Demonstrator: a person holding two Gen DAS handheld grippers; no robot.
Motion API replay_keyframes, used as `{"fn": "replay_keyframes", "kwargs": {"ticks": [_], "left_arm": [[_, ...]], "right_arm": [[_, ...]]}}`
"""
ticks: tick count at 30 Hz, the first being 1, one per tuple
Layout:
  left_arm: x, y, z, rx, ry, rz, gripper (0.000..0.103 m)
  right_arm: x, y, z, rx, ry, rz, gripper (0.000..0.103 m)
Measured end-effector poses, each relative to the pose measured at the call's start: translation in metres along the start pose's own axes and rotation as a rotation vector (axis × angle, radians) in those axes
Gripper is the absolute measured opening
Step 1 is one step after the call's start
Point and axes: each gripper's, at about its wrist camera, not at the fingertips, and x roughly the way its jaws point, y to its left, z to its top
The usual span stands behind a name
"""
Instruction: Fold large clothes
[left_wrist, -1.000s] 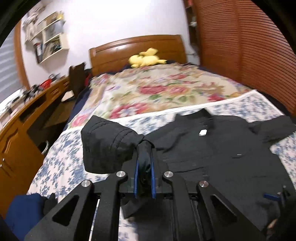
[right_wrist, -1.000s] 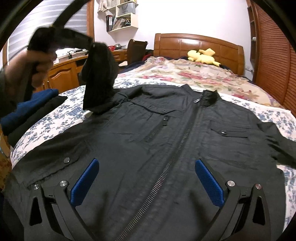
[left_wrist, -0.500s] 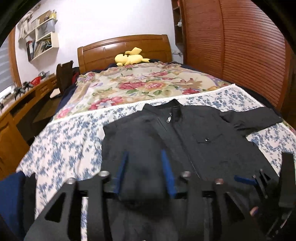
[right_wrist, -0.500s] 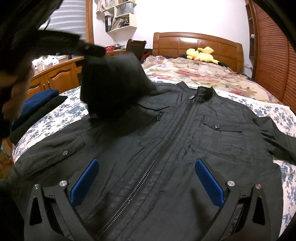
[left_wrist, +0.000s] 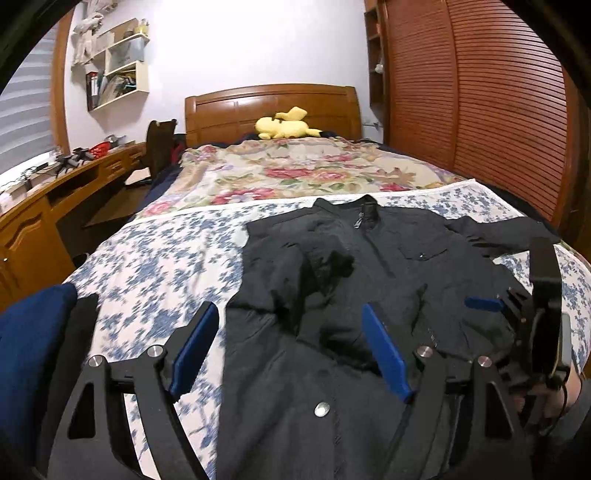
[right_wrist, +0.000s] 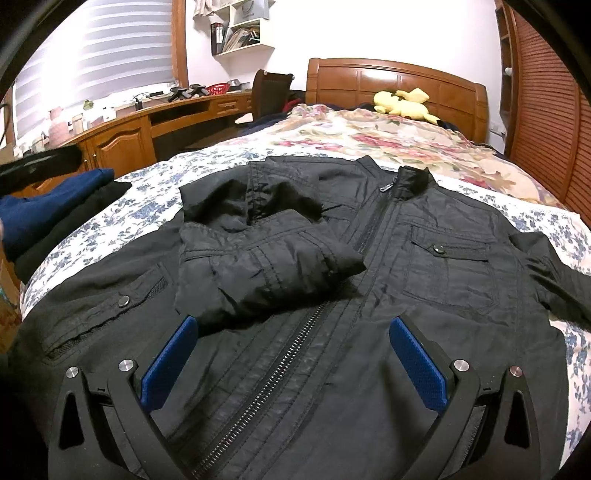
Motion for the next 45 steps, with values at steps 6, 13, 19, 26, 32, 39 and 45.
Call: {"fn": "replay_keyframes", "kwargs": {"ticks": [6,13,19,26,32,39,45], "left_arm": [[-0.017,0.022,-0.021,-0.051,-0.015,0.012,0.08],[-0.032,0.039,-0.033,-0.08,-0.031,0.02,0.08],[-0.041,0.053,-0.038,-0.102,-0.042,0.025,0.08],[-0.047,0.061,-0.039,-0.134,-0.05,-0.002,0.08],[-0.047,0.059,-0.044,-0.135,-0.034,-0.019,0.08],[-0.046,0.05,-0.042,-0.121,-0.031,-0.038,0.08],[-0.046,0.039,-0.04,-0.099,-0.033,-0.048,0.08]], "right_arm": [[-0.001,0.005,0.004,-0.023,-0.007,-0.004,0.103],[0.0,0.026,0.024,-0.063,0.007,0.042,0.099],[0.02,0.05,0.052,-0.133,0.042,0.075,0.093],[0.087,0.055,0.068,-0.172,0.199,0.099,0.064],[0.093,0.054,0.068,-0.222,0.212,0.1,0.019],[0.023,0.024,0.079,-0.189,0.01,0.041,0.011],[-0.05,-0.004,0.077,-0.157,-0.168,-0.057,0.008]]}}
